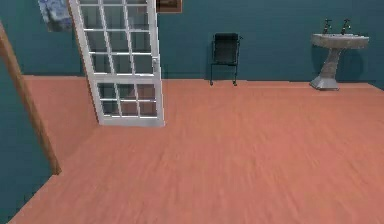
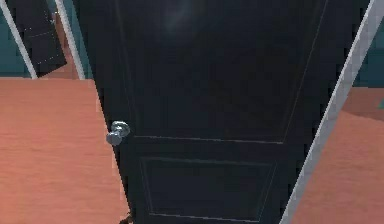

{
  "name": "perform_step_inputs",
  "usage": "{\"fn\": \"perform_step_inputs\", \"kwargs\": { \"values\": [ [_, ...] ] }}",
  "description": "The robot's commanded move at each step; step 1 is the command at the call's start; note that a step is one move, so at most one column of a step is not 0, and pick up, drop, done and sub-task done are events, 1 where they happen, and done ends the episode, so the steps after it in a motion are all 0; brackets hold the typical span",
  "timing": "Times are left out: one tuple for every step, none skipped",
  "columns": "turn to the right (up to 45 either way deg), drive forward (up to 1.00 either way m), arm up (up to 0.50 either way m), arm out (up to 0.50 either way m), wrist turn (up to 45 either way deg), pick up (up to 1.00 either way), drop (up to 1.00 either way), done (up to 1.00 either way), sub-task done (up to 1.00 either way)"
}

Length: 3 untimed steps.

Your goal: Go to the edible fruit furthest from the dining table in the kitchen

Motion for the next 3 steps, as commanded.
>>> {"fn": "perform_step_inputs", "kwargs": {
  "values": [
    [0.0,0.45,0.0,0.0,0.0,0.0,0.0,0.0,0.0],
    [45.0,0.0,0.0,0.0,0.0,0.0,0.0,0.0,0.0],
    [12.0,0.0,0.0,0.0,0.0,0.0,0.0,0.0,0.0]
  ]
}}
